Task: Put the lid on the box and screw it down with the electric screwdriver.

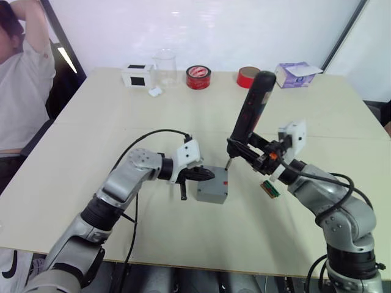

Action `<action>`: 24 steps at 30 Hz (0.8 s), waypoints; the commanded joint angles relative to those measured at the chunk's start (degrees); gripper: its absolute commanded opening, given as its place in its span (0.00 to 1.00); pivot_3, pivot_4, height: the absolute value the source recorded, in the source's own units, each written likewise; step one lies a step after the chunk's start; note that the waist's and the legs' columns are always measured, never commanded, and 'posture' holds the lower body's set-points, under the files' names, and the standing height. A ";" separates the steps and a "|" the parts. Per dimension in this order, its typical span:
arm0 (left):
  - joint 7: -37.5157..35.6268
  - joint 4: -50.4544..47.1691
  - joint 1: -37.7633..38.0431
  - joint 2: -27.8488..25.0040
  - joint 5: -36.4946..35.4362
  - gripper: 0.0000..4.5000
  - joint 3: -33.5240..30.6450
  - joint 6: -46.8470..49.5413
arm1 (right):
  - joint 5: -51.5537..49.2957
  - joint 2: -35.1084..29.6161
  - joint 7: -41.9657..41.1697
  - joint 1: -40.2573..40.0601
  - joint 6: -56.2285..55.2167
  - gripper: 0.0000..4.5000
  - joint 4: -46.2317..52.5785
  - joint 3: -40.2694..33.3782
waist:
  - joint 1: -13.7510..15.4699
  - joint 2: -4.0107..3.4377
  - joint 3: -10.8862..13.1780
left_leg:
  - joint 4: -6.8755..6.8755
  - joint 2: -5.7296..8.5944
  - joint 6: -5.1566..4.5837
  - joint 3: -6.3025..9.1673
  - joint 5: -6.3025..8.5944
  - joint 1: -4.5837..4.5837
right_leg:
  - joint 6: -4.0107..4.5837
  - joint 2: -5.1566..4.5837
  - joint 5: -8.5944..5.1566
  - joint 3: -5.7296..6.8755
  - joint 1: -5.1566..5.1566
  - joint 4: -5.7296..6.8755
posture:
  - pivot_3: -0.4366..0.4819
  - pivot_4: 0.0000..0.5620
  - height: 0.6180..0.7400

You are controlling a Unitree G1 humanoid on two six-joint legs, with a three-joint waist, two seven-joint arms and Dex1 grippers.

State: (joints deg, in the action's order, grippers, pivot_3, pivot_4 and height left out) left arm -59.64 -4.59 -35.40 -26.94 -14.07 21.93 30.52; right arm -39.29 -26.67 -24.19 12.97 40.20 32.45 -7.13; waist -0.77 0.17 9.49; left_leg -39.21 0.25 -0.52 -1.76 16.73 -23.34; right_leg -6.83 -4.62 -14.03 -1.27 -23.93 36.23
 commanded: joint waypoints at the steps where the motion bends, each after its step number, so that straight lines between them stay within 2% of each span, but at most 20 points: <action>1: -0.41 0.93 1.46 -0.56 2.24 0.00 2.21 -0.40 | 2.56 -0.93 0.25 -2.51 1.04 0.39 -0.41 3.13 | -0.01 0.13 -0.18 | 0.00 0.00 0.00 0.00 0.00 0.04 | 0.00 0.00 0.00 0.00 0.05 -0.01 | 0.48 0.27 1.00; 7: -0.60 1.59 1.47 -0.31 2.81 0.00 2.26 -0.93 | 5.75 -0.90 1.51 -2.65 0.72 0.39 -3.83 5.01 | -0.02 0.40 -0.37 | 0.12 -0.05 -0.18 0.02 0.13 1.00 | 0.26 0.00 -0.17 0.04 1.07 -0.20 | 0.48 0.27 1.00; 24: -0.06 1.95 2.90 0.68 3.72 0.00 2.56 -1.30 | 9.53 -0.10 2.89 -3.92 2.30 0.39 -6.78 9.23 | 0.06 1.01 -1.64 | 0.17 -0.08 -0.25 0.12 0.20 1.29 | 0.62 -0.17 -0.37 0.14 1.36 -0.24 | 0.48 0.27 1.00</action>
State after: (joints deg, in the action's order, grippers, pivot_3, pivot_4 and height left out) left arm -59.67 -3.52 -33.22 -26.19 -11.85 23.04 28.97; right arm -31.70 -26.86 -22.00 11.65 37.69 31.13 -1.16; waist -0.71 1.18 7.86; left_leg -39.03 0.17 -0.77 -1.64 16.93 -22.05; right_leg -6.20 -4.85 -14.41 -1.12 -22.56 35.99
